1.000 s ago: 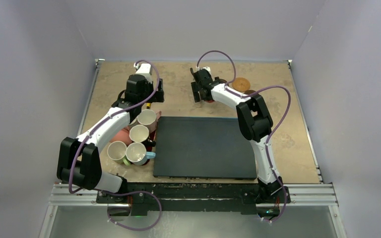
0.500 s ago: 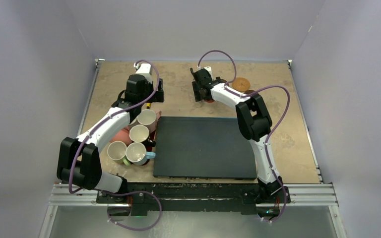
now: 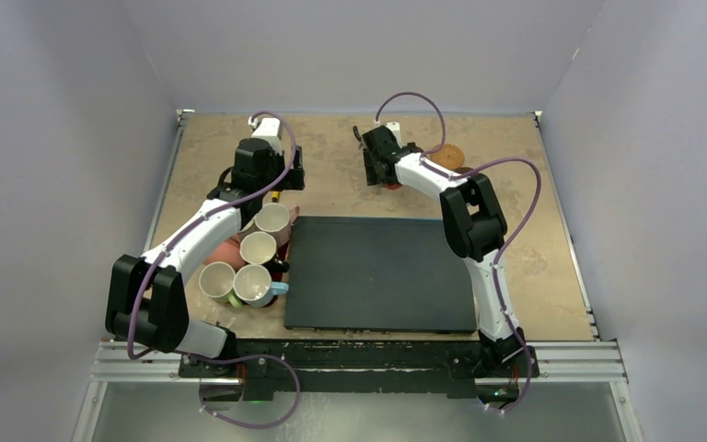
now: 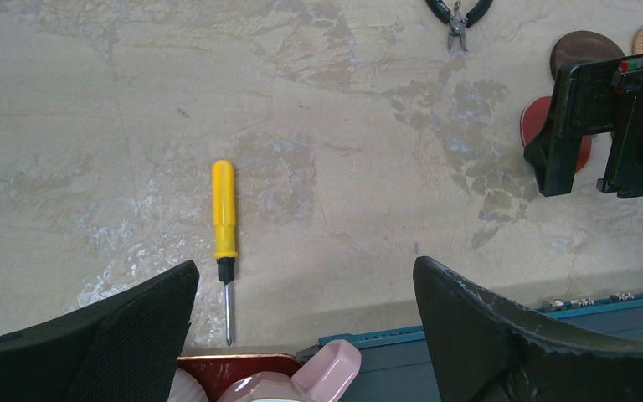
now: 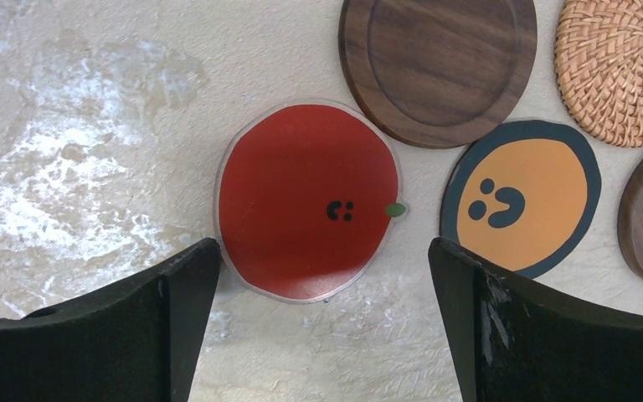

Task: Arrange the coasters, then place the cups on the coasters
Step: Move to the center of the board.

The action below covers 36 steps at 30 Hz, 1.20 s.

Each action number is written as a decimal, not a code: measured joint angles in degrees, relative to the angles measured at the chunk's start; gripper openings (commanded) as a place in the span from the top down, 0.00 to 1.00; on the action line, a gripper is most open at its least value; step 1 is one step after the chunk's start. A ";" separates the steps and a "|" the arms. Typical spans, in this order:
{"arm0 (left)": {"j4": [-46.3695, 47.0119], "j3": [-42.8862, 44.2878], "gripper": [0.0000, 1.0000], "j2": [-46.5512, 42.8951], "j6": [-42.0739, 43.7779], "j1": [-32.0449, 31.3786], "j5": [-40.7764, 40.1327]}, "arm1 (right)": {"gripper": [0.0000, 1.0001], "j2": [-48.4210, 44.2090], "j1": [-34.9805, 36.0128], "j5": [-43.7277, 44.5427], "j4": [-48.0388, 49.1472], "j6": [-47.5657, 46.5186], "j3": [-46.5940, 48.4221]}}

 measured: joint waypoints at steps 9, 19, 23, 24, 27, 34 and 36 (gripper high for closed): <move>0.00 0.00 0.06 0.00 0.00 0.00 0.00 | 0.02 0.00 -0.63 0.11 0.15 0.44 -0.09; 0.00 -0.04 0.06 -0.22 0.00 0.00 -0.15 | 0.02 -4.46 -0.70 -2.14 2.47 -2.12 -6.10; 0.02 -0.11 0.06 -0.90 0.00 0.00 -0.44 | 0.02 -10.54 -0.74 -3.21 2.73 -3.45 -8.74; 0.02 -0.11 0.06 -1.09 0.02 0.00 -0.48 | 0.02 -12.83 -0.74 -3.02 3.17 -3.65 -9.81; 0.04 -0.11 0.06 -1.70 0.02 0.00 -0.61 | 0.02 -20.59 -0.72 -2.05 4.07 -3.93 -13.70; 0.09 -0.11 0.06 -2.19 -0.02 0.00 -0.61 | 0.02 -36.22 -4.07 -3.34 1.22 0.15 -24.59; 0.02 -0.11 0.06 -2.21 -0.02 -0.02 -0.61 | 0.02 -39.26 -7.65 -6.25 -0.52 2.84 -27.89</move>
